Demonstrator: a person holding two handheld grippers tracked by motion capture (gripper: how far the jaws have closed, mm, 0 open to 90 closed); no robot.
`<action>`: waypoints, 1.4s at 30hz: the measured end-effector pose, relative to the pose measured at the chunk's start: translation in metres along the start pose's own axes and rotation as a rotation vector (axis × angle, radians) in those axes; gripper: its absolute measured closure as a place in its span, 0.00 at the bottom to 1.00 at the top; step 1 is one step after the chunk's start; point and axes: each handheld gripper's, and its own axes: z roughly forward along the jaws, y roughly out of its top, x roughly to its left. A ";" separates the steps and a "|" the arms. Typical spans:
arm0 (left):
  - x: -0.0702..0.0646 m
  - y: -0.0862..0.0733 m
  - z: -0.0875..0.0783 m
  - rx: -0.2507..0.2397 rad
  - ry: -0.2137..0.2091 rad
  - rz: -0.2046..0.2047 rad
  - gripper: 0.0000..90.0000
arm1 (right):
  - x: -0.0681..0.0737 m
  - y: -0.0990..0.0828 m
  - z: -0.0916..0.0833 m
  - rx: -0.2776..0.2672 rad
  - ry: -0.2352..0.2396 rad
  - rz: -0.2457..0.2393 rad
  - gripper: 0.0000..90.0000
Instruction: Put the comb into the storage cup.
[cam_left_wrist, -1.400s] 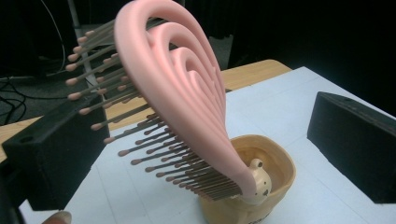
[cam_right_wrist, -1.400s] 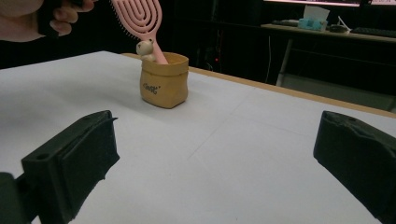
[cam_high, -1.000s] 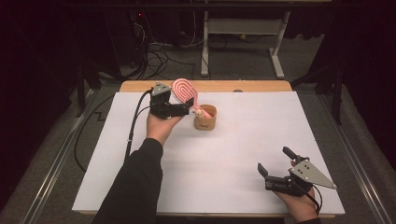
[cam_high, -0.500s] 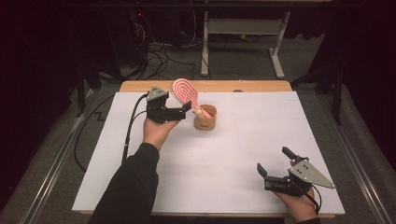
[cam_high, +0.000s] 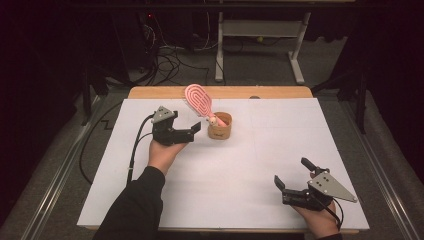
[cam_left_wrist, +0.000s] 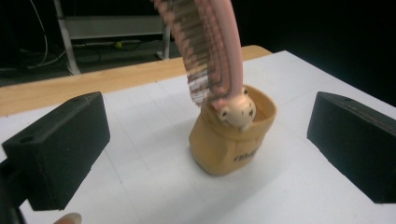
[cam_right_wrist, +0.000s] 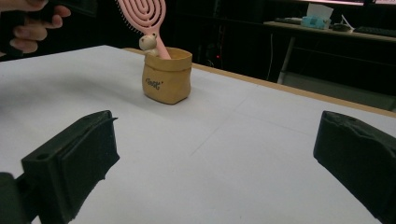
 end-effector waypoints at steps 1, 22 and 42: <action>0.000 -0.004 -0.001 0.001 -0.006 -0.004 0.00 | 0.000 0.000 0.000 0.000 -0.001 -0.001 0.00; -0.015 -0.069 -0.053 0.067 0.003 0.068 0.00 | 0.001 0.000 -0.001 0.003 -0.003 -0.003 0.00; 0.007 -0.109 -0.140 -0.011 0.023 0.052 0.00 | -0.003 -0.005 -0.004 0.024 -0.032 0.027 0.00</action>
